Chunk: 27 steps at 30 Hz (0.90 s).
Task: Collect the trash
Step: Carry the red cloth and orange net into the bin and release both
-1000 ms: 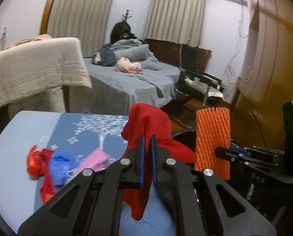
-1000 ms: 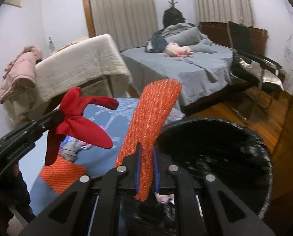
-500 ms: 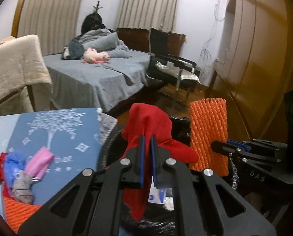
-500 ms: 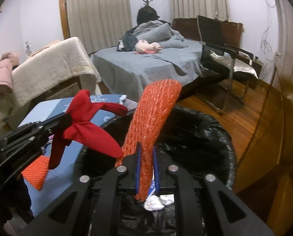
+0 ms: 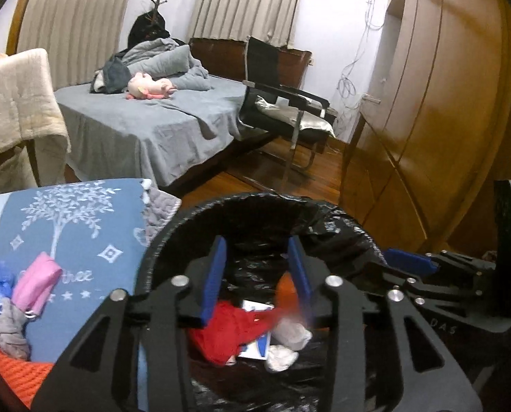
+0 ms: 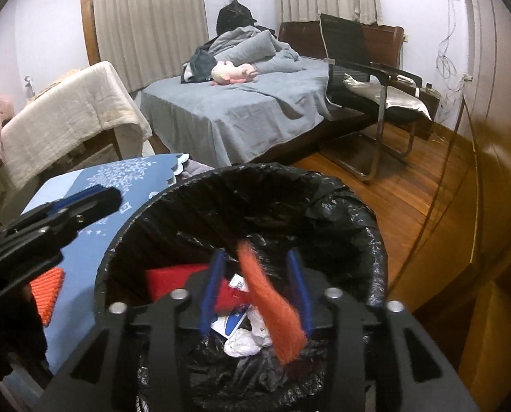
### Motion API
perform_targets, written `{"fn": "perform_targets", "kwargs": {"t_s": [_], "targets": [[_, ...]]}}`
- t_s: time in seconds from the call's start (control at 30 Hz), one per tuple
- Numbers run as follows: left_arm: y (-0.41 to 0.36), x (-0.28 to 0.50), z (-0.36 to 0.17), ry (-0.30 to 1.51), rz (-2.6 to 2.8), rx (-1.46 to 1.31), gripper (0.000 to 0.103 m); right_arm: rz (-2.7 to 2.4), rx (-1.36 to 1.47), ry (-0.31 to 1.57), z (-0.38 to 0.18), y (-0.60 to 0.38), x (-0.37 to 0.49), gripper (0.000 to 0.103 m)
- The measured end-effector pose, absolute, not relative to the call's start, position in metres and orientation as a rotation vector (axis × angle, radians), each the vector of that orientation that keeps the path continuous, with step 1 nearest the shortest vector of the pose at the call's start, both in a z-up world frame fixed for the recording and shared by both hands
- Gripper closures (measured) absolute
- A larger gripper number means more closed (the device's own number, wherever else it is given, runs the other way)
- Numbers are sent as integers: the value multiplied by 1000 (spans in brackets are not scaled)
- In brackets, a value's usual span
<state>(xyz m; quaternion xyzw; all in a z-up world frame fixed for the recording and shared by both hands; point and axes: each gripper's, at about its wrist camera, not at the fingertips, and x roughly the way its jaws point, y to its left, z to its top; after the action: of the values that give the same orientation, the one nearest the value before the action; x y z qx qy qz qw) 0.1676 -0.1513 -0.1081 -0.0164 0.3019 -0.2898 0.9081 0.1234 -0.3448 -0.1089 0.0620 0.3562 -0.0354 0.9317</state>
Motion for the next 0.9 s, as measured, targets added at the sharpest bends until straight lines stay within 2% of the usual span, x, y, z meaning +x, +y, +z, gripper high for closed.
{"fn": "perform_targets", "kwargs": {"t_s": [0.03,0.07,0.1,0.13,0.17,0.2,0.33,0.43,0.9], "targets": [[-147,167,-107,619,-588,-32,56,-76,127,727,-109,-345,123,48],[-142,167,-106,613,-573,-28,53,-77,127,724,-108,-345,122,39],[-134,167,-104,605,-551,-23,45,-79,126,716,-107,-343,122,28],[-131,167,-103,602,-537,-20,37,-81,125,711,-106,-342,121,22],[-123,167,-101,594,-515,-16,34,-85,123,705,-105,-340,121,12],[-115,166,-100,586,-494,-14,29,-89,125,694,-103,-338,120,8],[-80,164,-95,568,-401,-8,17,-90,123,663,-98,-330,123,6],[-56,162,-92,565,-339,-15,13,-71,127,654,-95,-320,125,6],[65,151,-84,545,-65,-60,13,100,90,632,-86,-222,160,6]]}}
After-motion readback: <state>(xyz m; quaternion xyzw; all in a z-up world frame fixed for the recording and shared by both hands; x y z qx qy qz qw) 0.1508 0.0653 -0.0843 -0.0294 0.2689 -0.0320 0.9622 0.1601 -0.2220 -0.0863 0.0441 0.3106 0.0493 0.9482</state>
